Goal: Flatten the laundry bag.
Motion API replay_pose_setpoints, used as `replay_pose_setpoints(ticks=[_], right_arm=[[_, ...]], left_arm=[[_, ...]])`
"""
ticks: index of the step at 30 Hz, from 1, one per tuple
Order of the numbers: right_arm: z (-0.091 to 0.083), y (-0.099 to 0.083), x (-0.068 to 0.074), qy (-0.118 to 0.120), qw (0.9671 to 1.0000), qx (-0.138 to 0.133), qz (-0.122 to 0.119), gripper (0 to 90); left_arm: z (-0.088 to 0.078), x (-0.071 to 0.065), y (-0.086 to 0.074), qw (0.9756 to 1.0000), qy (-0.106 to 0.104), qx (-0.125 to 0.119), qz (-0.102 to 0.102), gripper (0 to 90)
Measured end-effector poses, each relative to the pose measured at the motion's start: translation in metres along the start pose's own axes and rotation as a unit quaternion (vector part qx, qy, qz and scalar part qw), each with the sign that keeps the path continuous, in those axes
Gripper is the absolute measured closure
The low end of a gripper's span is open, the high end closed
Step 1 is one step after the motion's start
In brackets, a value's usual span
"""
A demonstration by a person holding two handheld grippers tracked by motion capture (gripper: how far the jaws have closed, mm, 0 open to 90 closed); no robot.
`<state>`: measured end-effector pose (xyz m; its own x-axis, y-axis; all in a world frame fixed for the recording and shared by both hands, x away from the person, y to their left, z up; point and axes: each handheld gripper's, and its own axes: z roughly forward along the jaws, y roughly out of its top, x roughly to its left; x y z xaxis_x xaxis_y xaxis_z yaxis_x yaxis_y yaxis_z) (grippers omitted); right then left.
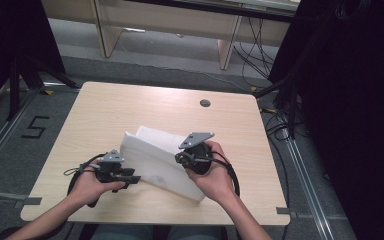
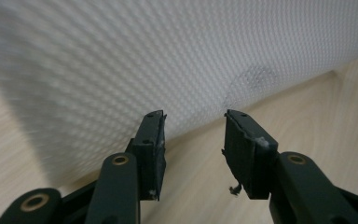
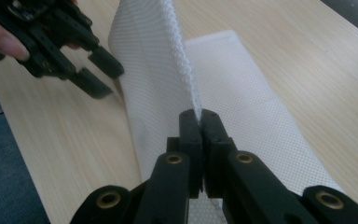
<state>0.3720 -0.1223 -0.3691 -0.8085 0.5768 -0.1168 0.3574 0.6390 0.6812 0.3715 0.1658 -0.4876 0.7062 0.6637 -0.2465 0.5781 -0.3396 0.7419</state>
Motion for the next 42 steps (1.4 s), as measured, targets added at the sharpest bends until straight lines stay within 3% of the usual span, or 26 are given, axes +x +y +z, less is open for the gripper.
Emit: replay_pose_setpoints(ticks=[2, 5, 9, 10, 14, 16, 21, 23, 26, 27, 31, 32, 33, 35, 37, 39, 42], right_arm=[[0.0, 0.0, 0.006, 0.003, 0.9999, 0.01, 0.001, 89.6], [0.0, 0.0, 0.01, 0.003, 0.9999, 0.011, -0.006, 89.5], [0.003, -0.002, 0.021, 0.021, 0.9995, 0.01, -0.021, 89.5], [0.002, -0.003, 0.023, 0.027, 0.9993, 0.015, -0.02, 89.5], [0.005, -0.008, 0.033, 0.036, 0.999, 0.019, -0.02, 89.5], [0.006, -0.01, 0.038, 0.045, 0.9984, 0.025, -0.023, 89.4], [0.008, -0.015, 0.047, 0.066, 0.9969, 0.037, -0.022, 89.4], [0.012, -0.02, 0.054, 0.086, 0.9952, 0.04, -0.025, 89.4], [0.013, -0.023, 0.058, 0.091, 0.9944, 0.047, -0.026, 89.3], [0.015, -0.026, 0.063, 0.105, 0.9923, 0.056, -0.035, 89.3], [0.02, -0.032, 0.071, 0.125, 0.9892, 0.069, -0.033, 89.3], [0.025, -0.036, 0.075, 0.139, 0.9862, 0.078, -0.045, 89.3], [0.025, -0.036, 0.075, 0.139, 0.9862, 0.078, -0.045, 89.3], [0.033, -0.043, 0.081, 0.154, 0.9822, 0.097, -0.047, 89.3], [0.035, -0.045, 0.082, 0.156, 0.9809, 0.105, -0.049, 89.3], [0.045, -0.052, 0.087, 0.165, 0.977, 0.125, -0.051, 89.2], [0.051, -0.057, 0.086, 0.161, 0.976, 0.139, -0.046, 89.1]], left_arm=[[-0.017, 0.004, -0.007, 1.0, 0.007, -0.002, -0.005, 57.1], [-0.027, 0.008, -0.013, 0.9999, 0.005, -0.005, -0.013, 56.5], [-0.047, 0.018, -0.024, 0.9992, 0.025, -0.01, -0.031, 55.5], [-0.054, 0.025, -0.028, 0.9983, 0.046, -0.01, -0.036, 55.4], [-0.06, 0.036, -0.028, 0.9972, 0.059, -0.008, -0.044, 53.6], [-0.059, 0.038, -0.028, 0.9958, 0.068, -0.021, -0.058, 52.6], [-0.058, 0.043, -0.028, 0.9943, 0.07, -0.025, -0.076, 52.1], [-0.06, 0.046, -0.029, 0.9948, 0.071, -0.015, -0.072, 51.9], [-0.06, 0.047, -0.029, 0.9942, 0.074, -0.017, -0.076, 51.7], [-0.059, 0.048, -0.029, 0.9935, 0.077, -0.021, -0.081, 51.5], [-0.059, 0.05, -0.029, 0.9933, 0.08, -0.021, -0.081, 51.4], [-0.06, 0.051, -0.029, 0.9933, 0.08, -0.02, -0.08, 51.4], [-0.059, 0.051, -0.029, 0.9934, 0.08, -0.021, -0.08, 51.4], [-0.058, 0.05, -0.029, 0.9928, 0.078, -0.028, -0.086, 51.3], [-0.058, 0.049, -0.029, 0.9936, 0.078, -0.027, -0.077, 51.1], [-0.056, 0.047, -0.027, 0.9943, 0.07, -0.032, -0.073, 50.9], [-0.055, 0.045, -0.026, 0.9948, 0.068, -0.034, -0.067, 50.8]])
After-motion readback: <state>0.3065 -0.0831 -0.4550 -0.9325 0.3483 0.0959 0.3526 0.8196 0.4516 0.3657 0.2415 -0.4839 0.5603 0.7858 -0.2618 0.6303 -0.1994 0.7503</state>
